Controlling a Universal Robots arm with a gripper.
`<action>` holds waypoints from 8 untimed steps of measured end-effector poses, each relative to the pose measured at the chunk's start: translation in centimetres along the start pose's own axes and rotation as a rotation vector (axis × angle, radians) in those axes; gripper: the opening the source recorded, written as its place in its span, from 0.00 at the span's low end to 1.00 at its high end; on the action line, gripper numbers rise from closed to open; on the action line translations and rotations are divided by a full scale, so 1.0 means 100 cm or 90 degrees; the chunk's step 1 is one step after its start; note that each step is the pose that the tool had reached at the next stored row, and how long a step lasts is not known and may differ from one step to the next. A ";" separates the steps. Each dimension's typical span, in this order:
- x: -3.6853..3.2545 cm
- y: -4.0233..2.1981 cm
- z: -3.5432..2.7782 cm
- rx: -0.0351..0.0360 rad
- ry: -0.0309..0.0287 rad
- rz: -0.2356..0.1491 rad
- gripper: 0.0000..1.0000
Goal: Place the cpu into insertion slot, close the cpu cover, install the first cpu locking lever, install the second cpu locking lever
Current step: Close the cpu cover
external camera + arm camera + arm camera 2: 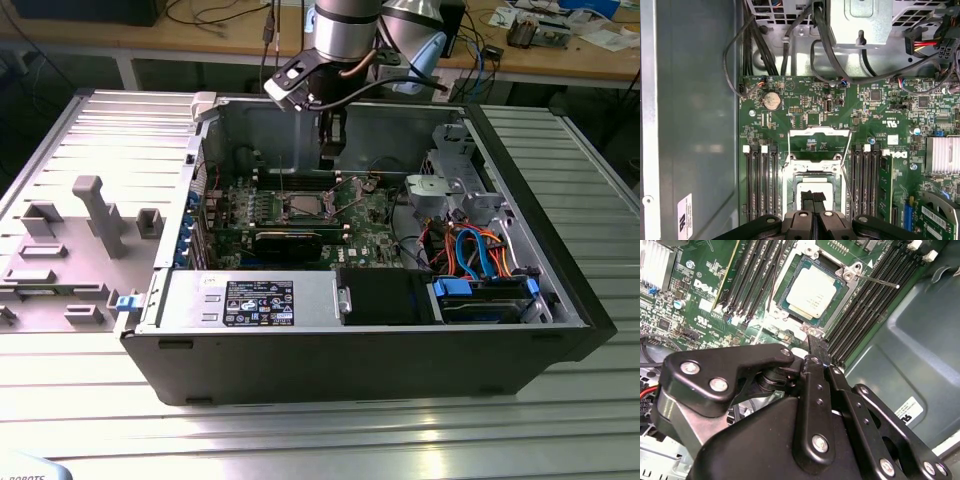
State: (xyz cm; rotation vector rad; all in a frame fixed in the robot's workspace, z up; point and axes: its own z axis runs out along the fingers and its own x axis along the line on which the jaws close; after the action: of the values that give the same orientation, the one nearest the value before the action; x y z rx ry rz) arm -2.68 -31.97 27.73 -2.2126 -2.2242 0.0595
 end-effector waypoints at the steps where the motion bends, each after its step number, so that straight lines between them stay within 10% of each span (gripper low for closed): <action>1: 0.0001 0.0002 0.0000 0.0000 0.0000 0.000 0.11; 8: 0.0008 0.0013 0.0000 0.0000 0.0000 0.000 0.11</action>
State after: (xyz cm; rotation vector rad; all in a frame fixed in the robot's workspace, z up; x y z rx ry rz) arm -2.55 -31.89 27.73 -2.2125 -2.2242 0.0595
